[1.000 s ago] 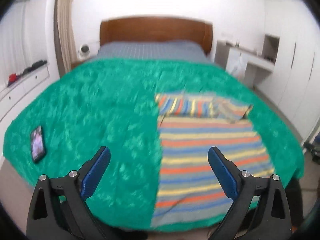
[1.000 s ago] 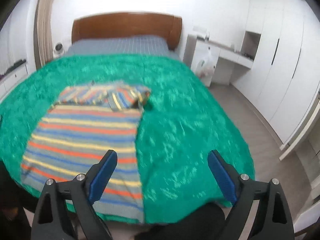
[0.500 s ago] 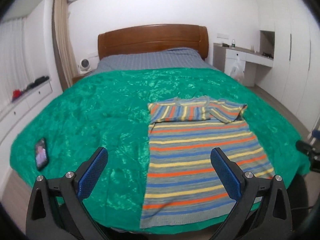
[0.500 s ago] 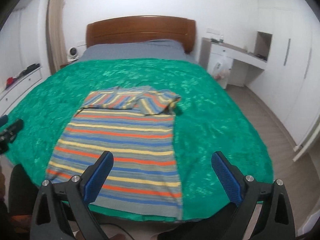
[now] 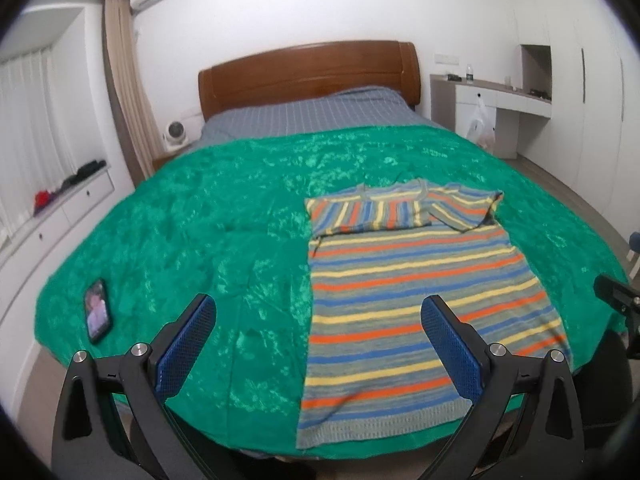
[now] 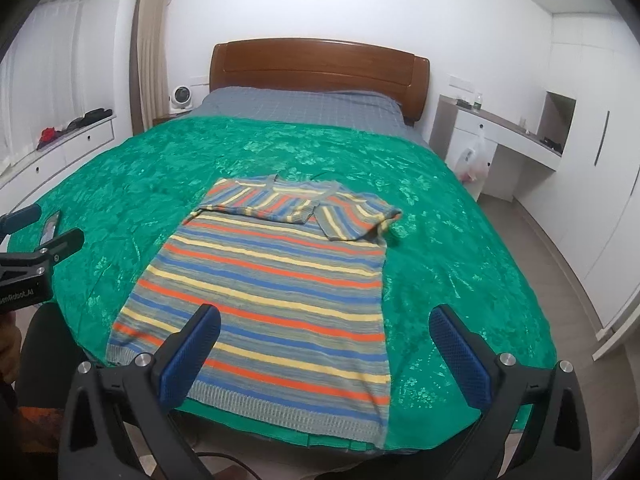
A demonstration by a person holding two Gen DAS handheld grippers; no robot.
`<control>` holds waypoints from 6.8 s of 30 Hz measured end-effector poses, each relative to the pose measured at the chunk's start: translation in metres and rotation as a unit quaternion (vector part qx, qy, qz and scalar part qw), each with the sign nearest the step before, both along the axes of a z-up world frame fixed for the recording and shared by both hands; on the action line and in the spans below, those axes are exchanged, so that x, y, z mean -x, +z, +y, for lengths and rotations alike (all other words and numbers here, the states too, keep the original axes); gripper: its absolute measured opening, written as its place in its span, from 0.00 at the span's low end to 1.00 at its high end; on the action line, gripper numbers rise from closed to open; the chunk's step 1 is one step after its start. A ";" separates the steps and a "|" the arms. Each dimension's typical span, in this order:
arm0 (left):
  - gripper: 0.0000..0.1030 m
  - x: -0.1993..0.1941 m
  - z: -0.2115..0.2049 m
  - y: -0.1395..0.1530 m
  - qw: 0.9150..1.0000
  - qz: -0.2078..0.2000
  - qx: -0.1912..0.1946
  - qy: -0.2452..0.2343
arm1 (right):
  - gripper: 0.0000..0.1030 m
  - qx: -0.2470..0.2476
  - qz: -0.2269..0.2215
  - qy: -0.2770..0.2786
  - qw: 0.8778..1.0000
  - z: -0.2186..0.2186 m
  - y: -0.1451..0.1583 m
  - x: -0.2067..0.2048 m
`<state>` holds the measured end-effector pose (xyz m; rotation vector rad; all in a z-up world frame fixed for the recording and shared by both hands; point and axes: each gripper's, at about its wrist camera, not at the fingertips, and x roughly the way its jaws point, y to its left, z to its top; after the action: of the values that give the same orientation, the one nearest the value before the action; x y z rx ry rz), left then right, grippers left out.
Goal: Fold small clothes
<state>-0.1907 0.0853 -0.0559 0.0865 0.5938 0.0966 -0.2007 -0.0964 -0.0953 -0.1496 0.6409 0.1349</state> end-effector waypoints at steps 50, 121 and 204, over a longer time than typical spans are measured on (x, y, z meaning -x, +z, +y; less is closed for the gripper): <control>0.99 -0.031 0.044 -0.042 0.990 0.089 0.051 0.099 | 0.99 0.111 0.084 0.080 0.987 0.007 -0.041 -0.195; 0.04 -0.306 0.270 -0.130 0.936 0.221 0.091 0.257 | 0.72 -0.167 0.132 -0.121 0.970 -0.176 -0.102 -0.139; 1.00 -0.218 0.155 -0.175 0.990 0.084 0.063 0.092 | 0.99 -0.016 0.010 -0.071 0.997 -0.057 -0.020 -0.104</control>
<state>0.0276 0.2400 -0.2304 -0.0847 0.7749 0.2318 -0.0964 -0.1535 -0.1152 -0.0714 0.6668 0.0091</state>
